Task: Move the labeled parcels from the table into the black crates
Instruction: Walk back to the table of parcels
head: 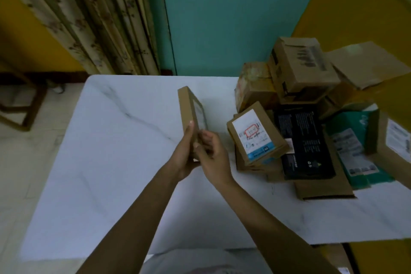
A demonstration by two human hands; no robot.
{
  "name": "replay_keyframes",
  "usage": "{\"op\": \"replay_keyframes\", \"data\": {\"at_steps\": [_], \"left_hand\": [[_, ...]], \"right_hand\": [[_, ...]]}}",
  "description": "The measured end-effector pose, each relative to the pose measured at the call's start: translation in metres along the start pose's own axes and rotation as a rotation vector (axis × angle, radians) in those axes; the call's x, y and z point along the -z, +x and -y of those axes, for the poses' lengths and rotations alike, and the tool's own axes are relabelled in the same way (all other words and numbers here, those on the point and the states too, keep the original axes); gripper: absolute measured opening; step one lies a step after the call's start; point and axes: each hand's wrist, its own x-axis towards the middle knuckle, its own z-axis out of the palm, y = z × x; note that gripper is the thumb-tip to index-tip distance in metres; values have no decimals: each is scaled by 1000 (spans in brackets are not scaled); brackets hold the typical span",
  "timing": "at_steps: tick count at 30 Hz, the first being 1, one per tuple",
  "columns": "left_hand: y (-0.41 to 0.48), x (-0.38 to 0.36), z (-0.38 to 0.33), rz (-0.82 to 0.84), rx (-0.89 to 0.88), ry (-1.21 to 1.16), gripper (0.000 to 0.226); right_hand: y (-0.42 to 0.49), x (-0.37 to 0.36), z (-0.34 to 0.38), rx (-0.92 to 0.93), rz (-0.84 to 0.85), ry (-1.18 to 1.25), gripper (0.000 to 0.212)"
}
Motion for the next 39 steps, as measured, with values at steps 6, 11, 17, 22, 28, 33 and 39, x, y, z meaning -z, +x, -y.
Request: {"op": "replay_keyframes", "data": {"at_steps": [6,11,17,22,28,33,39], "left_hand": [[-6,7,-9,-187,-170,-51,27],[-11,12,-12,-151,-205,-129,25],[-15,11,-13,-60,-230,-129,30],[-18,22,-26,-163,-280,-167,34],[-25,23,-45,-131,-394,-121,34],[-33,22,-57,-91,-504,-52,43],[-36,18,-57,-127,-496,-75,43]], "right_hand": [[10,25,3,-26,-54,71,15],[13,45,-10,-242,-166,106,27],[7,49,-11,-385,78,527,35],[17,66,-2,-283,115,463,33],[16,63,4,-251,207,443,52],[5,56,-2,-291,296,380,54],[2,56,-2,-313,282,360,53]]}}
